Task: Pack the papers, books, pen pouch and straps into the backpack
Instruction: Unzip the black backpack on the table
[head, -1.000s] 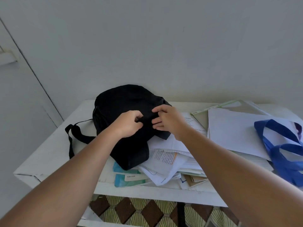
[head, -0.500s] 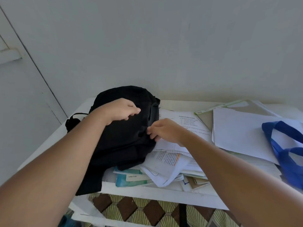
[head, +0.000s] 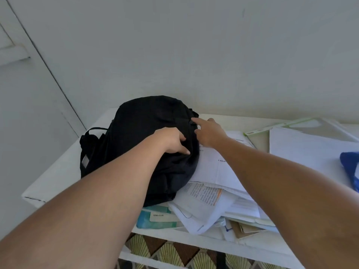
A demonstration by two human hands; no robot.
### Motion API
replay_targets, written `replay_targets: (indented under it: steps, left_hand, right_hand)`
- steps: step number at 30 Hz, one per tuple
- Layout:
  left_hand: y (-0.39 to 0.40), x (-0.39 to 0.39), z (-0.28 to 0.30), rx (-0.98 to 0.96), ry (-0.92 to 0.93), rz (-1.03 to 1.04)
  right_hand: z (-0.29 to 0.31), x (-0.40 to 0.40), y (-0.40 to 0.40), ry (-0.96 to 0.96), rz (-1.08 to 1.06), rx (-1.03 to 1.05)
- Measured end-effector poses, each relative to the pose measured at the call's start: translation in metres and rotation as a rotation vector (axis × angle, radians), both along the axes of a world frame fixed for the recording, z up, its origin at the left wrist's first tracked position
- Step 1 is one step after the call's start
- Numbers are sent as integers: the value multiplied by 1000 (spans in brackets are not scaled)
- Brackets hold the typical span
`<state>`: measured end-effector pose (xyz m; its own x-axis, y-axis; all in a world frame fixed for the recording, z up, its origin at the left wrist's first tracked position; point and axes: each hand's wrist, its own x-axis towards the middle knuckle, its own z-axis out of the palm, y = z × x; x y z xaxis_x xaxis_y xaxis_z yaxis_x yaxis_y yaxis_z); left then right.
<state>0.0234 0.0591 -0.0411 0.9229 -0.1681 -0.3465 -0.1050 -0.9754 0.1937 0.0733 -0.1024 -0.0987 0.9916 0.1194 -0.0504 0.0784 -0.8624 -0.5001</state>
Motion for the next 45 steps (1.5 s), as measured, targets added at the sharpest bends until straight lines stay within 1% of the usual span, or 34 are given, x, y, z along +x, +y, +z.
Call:
replay_targets:
  steps: [4, 7, 10, 14, 16, 17, 20, 21, 24, 25, 27, 32, 33, 37, 38, 39, 42, 43, 44, 45]
  left_hand:
    - [0, 2, -4, 2, 2, -6]
    - [-1, 1, -5, 22, -21, -8]
    - [-1, 1, -8, 27, -27, -5]
    - [-2, -1, -7, 45, -45, -4]
    - [-4, -4, -4, 51, -22, 13]
    - [-3, -3, -4, 23, 12, 53]
    - [2, 10, 3, -183, 154, 276]
    - [4, 16, 7, -242, 161, 362]
    - [-1, 32, 17, -424, 43, 545]
    - [-6, 36, 19, -501, 47, 594]
    - [-16, 43, 17, -616, 114, 678]
    - [-33, 53, 1, -800, 179, 811]
    - [-33, 53, 2, -813, 171, 814]
    - [-27, 66, 1, -825, 3, 859]
    - [-28, 63, 2, -810, 18, 840]
    - [-30, 56, 4, -786, 71, 799]
    - [-36, 41, 7, -591, 234, 651]
    - [-35, 44, 5, -573, 238, 618]
    - [-34, 46, 4, -603, 195, 617]
    - [-34, 49, 4, -631, 105, 629]
  right_hand:
    - [1, 13, 13, 42, 18, -207]
    - [0, 23, 18, 38, -2, -257]
    - [-1, 26, 19, -10, -33, -218]
    - [-3, 20, 16, -205, -60, -99]
    - [-4, 14, 14, -270, -82, 1]
    - [-4, 11, 13, -291, -87, 63]
    - [-3, 3, 9, -330, -95, 238]
    - [-2, 1, 8, -339, -99, 277]
    - [2, -2, 9, -341, -106, 362]
    - [3, -3, 10, -340, -105, 383]
    - [3, -5, 12, -347, -92, 414]
    - [-6, -17, 7, -406, -55, 387]
    - [-8, -21, 4, -414, -44, 369]
    - [-16, -39, -6, -472, 19, 356]
    - [-17, -42, -7, -477, 21, 361]
    - [-17, -44, -7, -478, 8, 377]
    - [-14, -46, -6, -456, -20, 388]
    - [-13, -48, -5, -447, -14, 376]
    - [-12, -51, -5, -444, -6, 370]
    - [-12, -55, -5, -443, 0, 374]
